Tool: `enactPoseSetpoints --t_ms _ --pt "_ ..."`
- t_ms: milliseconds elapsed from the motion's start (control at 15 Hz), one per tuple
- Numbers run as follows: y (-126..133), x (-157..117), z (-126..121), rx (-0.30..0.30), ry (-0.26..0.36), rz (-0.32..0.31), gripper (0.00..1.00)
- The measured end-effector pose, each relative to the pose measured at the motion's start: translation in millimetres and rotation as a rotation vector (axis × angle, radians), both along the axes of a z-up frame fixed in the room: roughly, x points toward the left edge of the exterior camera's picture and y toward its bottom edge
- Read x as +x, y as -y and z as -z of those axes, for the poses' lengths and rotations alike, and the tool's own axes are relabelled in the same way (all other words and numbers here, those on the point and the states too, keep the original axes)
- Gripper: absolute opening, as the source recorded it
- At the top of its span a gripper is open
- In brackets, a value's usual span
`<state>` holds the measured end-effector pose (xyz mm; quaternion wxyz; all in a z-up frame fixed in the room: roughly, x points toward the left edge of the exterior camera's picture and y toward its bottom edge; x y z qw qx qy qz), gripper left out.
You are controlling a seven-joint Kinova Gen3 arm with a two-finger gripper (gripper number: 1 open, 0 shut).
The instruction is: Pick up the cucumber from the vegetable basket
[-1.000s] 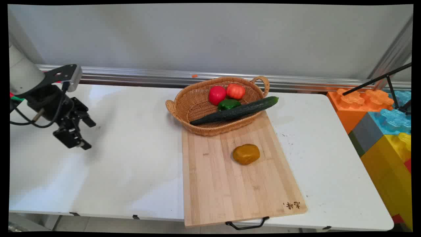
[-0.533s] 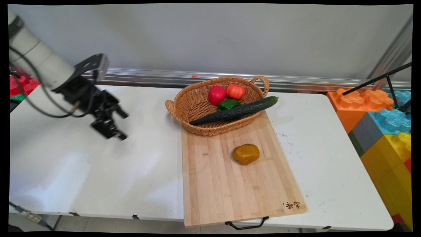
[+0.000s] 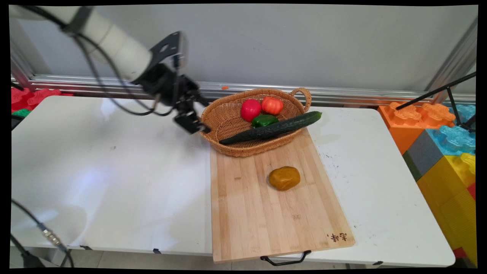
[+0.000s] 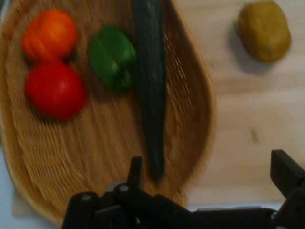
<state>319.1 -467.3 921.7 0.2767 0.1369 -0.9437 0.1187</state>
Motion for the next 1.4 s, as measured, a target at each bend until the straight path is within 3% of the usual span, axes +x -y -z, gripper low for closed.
enactPoseSetpoints --t_ms 267,600,1067,1400 --pt "30 -48 1 -0.070 0.005 0.034 1.00" --pt "53 -77 20 -0.065 0.038 0.028 1.00" --pt "95 -65 73 0.000 0.111 -0.055 1.00" --pt "115 -61 106 0.087 0.097 -0.100 1.00"
